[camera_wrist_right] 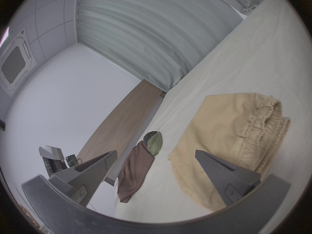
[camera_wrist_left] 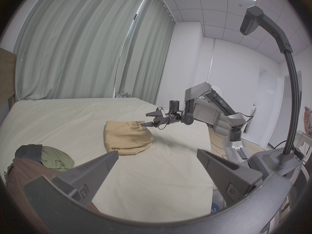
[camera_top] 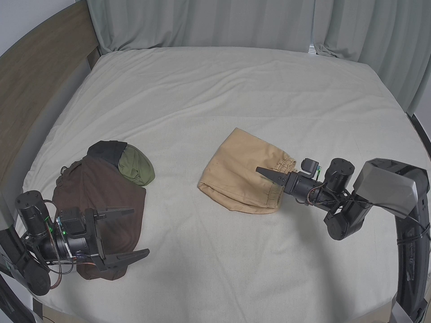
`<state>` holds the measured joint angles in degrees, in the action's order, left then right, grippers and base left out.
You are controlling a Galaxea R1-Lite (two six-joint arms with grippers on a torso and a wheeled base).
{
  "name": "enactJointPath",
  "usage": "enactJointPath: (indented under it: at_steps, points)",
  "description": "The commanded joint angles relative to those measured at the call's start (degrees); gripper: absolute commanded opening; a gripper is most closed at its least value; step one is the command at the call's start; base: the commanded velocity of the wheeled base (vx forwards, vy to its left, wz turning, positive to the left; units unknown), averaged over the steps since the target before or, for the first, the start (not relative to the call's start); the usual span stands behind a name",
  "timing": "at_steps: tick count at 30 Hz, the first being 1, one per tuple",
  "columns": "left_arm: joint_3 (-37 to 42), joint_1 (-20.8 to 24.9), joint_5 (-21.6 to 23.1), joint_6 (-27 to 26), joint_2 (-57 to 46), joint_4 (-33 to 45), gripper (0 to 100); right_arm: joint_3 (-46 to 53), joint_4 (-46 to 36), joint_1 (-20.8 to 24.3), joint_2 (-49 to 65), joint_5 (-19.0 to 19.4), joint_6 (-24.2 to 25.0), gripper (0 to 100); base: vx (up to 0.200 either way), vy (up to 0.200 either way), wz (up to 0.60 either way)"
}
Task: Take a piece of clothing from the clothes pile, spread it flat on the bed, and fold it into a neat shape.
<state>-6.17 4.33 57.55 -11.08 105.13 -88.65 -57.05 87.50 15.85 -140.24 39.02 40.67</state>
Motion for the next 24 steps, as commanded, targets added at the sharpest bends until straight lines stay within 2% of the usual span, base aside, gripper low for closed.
enactJointPath:
  at_steps: [1,13,18,19,20,21,24]
  points:
    - [0.0,0.6,0.1,0.0,0.2,0.0,100,-3.3,-0.1,-1.5,-6.4,0.0,-0.1,100,0.0,0.0,0.0]
    - [-0.1,0.9,0.4,0.1,-0.1,-0.1,100,-2.4,0.6,-3.6,-7.6,-0.2,-0.2,100,0.0,0.0,0.0]
    - [-0.4,1.5,0.5,0.3,-0.6,-0.2,100,1.1,0.7,-4.2,-2.2,-0.2,-0.7,100,0.0,0.0,0.0]
    - [-1.2,3.4,0.4,1.0,-2.4,-0.2,100,6.3,0.7,-4.1,6.2,-0.2,-1.8,100,0.0,0.0,0.0]
    - [-1.2,3.4,0.4,1.0,-2.4,-0.2,100,6.3,0.7,-4.1,6.2,-0.2,-1.8,100,0.0,0.0,0.0]
    - [-1.8,4.9,0.4,2.6,-4.3,-0.2,100,10.9,0.6,-4.1,13.2,-0.2,-3.0,100,0.0,0.0,0.0]
    - [-2.0,7.4,0.2,6.2,-7.3,-0.2,100,17.8,0.5,-4.1,23.0,-0.2,-5.9,100,0.0,0.0,0.0]
